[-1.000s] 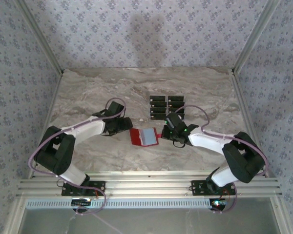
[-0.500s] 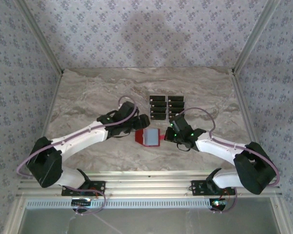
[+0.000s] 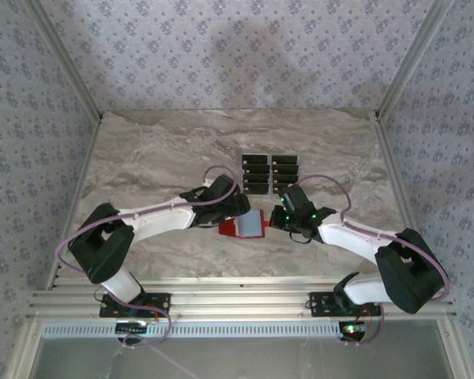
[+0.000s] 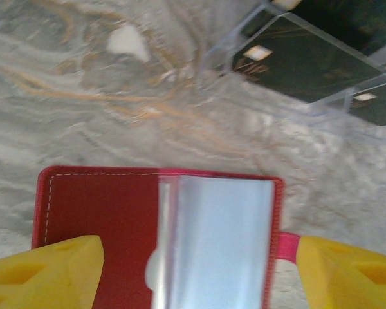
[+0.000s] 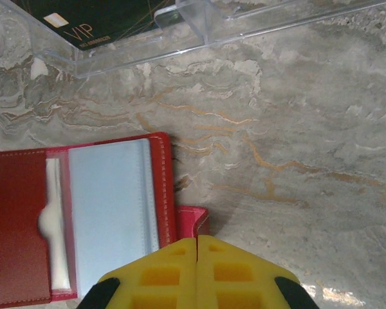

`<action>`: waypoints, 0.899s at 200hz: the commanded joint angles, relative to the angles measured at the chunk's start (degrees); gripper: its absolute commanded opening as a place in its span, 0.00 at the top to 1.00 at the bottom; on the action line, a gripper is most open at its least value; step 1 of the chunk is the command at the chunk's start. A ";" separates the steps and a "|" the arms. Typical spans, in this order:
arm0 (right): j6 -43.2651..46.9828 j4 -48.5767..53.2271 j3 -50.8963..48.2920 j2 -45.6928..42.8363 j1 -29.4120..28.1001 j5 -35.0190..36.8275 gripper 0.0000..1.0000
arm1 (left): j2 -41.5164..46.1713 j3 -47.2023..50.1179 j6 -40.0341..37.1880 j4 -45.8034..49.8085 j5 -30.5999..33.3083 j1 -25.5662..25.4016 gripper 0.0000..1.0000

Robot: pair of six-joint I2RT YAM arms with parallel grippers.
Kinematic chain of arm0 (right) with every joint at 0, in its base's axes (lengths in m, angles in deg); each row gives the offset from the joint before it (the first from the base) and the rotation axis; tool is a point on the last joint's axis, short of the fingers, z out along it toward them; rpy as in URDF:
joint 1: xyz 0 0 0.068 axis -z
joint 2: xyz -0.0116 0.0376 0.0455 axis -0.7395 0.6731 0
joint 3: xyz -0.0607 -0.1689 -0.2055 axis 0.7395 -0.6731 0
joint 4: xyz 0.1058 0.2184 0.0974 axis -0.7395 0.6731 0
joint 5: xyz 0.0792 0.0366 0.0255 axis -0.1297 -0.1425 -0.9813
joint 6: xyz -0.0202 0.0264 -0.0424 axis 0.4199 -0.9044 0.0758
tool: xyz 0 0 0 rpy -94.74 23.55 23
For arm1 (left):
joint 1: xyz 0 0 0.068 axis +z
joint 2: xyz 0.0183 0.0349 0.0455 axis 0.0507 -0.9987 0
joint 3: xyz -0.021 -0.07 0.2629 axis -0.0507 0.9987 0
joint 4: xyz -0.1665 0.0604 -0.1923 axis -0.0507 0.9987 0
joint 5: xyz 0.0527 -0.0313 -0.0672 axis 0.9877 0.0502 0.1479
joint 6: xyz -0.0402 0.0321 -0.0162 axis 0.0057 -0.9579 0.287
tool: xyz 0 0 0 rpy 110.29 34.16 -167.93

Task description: Put the credit cards into the card holder

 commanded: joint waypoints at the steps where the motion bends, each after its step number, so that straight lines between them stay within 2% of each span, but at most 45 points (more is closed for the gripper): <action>1: 1.28 -0.19 0.19 1.26 0.70 -1.95 1.00 | -0.05 1.98 1.39 -1.66 2.47 0.21 0.21; 25: 1.30 -0.30 0.10 1.67 1.33 -2.78 1.00 | -0.57 3.37 1.09 -2.55 2.54 0.30 0.21; 35: 1.31 -0.22 0.24 1.62 1.77 -3.75 0.97 | -0.70 3.68 0.82 -2.57 2.56 0.26 0.21; 53: 1.29 0.68 0.81 0.64 2.61 -6.00 0.81 | -0.52 3.58 -0.43 -2.29 2.48 0.29 0.21; 77: 1.31 3.96 2.29 -3.12 3.96 -7.73 0.53 | -0.03 2.36 -3.01 0.43 2.77 0.29 0.21; 106: 1.64 9.26 5.04 -8.68 5.89 -8.93 0.35 | 0.37 -1.02 -7.32 6.08 3.49 0.31 0.21; 142: 1.35 13.18 9.59 -13.63 9.48 -11.81 0.28 | -1.33 -8.13 -13.68 13.71 3.09 -0.36 0.21; 180: 1.62 18.62 17.86 -13.31 11.83 -14.48 0.24 | -7.25 -16.55 -17.53 21.25 4.19 -2.56 0.21</action>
